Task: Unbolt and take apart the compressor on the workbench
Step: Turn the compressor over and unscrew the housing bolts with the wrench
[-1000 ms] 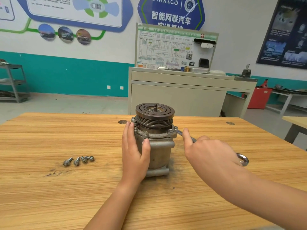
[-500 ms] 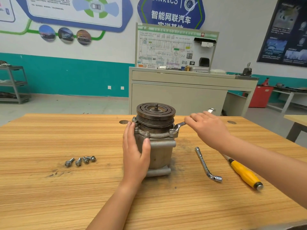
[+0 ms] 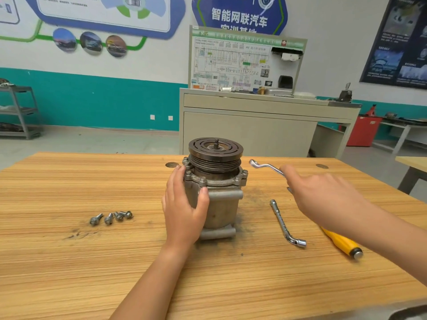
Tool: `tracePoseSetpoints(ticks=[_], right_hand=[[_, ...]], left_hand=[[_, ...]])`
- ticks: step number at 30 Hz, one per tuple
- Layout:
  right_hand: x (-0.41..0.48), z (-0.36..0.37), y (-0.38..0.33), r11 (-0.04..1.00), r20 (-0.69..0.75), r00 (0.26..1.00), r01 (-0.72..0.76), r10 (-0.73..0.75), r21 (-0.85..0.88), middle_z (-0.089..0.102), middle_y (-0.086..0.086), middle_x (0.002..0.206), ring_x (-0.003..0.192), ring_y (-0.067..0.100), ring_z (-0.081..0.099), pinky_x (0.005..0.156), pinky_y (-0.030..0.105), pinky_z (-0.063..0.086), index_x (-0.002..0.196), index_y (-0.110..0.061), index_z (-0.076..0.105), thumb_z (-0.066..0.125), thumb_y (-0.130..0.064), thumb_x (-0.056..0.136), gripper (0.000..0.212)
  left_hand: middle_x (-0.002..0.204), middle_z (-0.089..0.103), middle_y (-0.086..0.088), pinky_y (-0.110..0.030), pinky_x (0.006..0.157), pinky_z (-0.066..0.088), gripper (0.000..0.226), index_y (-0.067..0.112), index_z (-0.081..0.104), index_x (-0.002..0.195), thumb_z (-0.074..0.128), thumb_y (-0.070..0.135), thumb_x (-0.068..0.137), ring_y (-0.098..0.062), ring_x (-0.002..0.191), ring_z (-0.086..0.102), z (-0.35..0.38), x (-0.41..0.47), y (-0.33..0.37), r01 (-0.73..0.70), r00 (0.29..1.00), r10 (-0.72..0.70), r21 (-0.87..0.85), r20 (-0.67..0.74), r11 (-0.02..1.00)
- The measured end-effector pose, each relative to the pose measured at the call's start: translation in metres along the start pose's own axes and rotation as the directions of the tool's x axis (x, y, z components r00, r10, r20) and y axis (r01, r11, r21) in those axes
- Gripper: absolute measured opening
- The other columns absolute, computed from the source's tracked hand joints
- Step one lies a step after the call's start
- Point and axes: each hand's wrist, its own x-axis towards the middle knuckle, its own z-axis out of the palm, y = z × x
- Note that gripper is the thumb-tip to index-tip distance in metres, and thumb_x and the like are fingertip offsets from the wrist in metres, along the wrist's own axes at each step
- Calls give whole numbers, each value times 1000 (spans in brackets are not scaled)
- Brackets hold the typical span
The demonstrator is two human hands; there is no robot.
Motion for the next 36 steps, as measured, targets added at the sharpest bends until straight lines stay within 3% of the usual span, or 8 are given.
tracePoseSetpoints(ticks=[7, 14, 19, 22, 24, 28, 32, 36], right_hand=[[-2, -11, -18, 999, 21, 1000, 22, -23, 49, 35, -4, 55, 45, 15, 30, 40, 27, 21, 127, -19, 21, 34, 2, 82, 51], [8, -33, -32, 992, 132, 986, 109, -99, -69, 35, -4, 59, 47, 14, 30, 39, 27, 21, 124, -9, 34, 42, 1, 86, 40], [15, -32, -50, 984, 184, 979, 111, -85, -138, 62, 8, 104, 84, 27, 61, 42, 28, 23, 142, 6, 13, 40, 1, 89, 59], [21, -25, -32, 970, 110, 981, 178, -161, -167, 51, -1, 67, 52, 16, 43, 38, 25, 24, 131, -3, 33, 34, -22, 96, 41], [26, -20, -13, 957, 100, 970, 237, -222, -171, 42, -5, 56, 47, 12, 37, 39, 25, 30, 125, -13, 34, 25, -30, 97, 34], [52, 2, 2, 933, 85, 965, 262, -248, -247, 41, -6, 57, 47, 13, 39, 41, 25, 24, 119, -16, 36, 34, -13, 95, 24], [83, 30, -4, 959, -88, 963, 240, -254, -149, 60, 4, 98, 87, 22, 57, 71, 28, 42, 119, -13, 41, 39, -3, 92, 29], [100, 44, -14, 962, -198, 941, 265, -274, -73, 53, 8, 127, 115, 22, 50, 98, 30, 38, 132, -10, 40, 40, -2, 94, 38]], left_hand=[[146, 37, -4, -44, 112, 27, 71, 11, 37, 140, 37, 50, 80, -15, 136, 32, 1, 1, 2, 1, 1000, -1, -18, -2, 1000], [142, 39, -4, -49, 110, 30, 68, 13, 39, 137, 39, 49, 80, -17, 134, 34, 1, 2, 2, 14, 1000, -14, -38, 1, 999], [141, 40, -5, -50, 108, 31, 67, 12, 41, 136, 39, 48, 80, -18, 133, 36, 1, 2, 2, 10, 1000, -10, -36, -1, 999], [141, 40, -5, -49, 109, 31, 67, 12, 41, 136, 39, 49, 80, -17, 132, 35, 1, 2, 1, 13, 1000, -13, -43, -4, 999], [141, 39, -4, -49, 109, 31, 67, 13, 40, 136, 39, 49, 80, -17, 132, 35, 2, 2, 1, 17, 1000, -17, -51, -1, 999], [142, 38, -1, -46, 111, 30, 67, 16, 39, 137, 39, 51, 79, -13, 134, 33, 2, 3, -1, 23, 1000, -23, -58, 4, 998], [142, 36, 1, -35, 111, 30, 67, 17, 38, 137, 39, 51, 79, -10, 132, 33, 2, 3, -2, 24, 1000, -23, -64, 11, 998], [141, 35, 0, -27, 108, 29, 68, 17, 37, 138, 39, 51, 79, -9, 131, 33, 2, 3, -3, 27, 1000, -25, -65, 19, 998]])
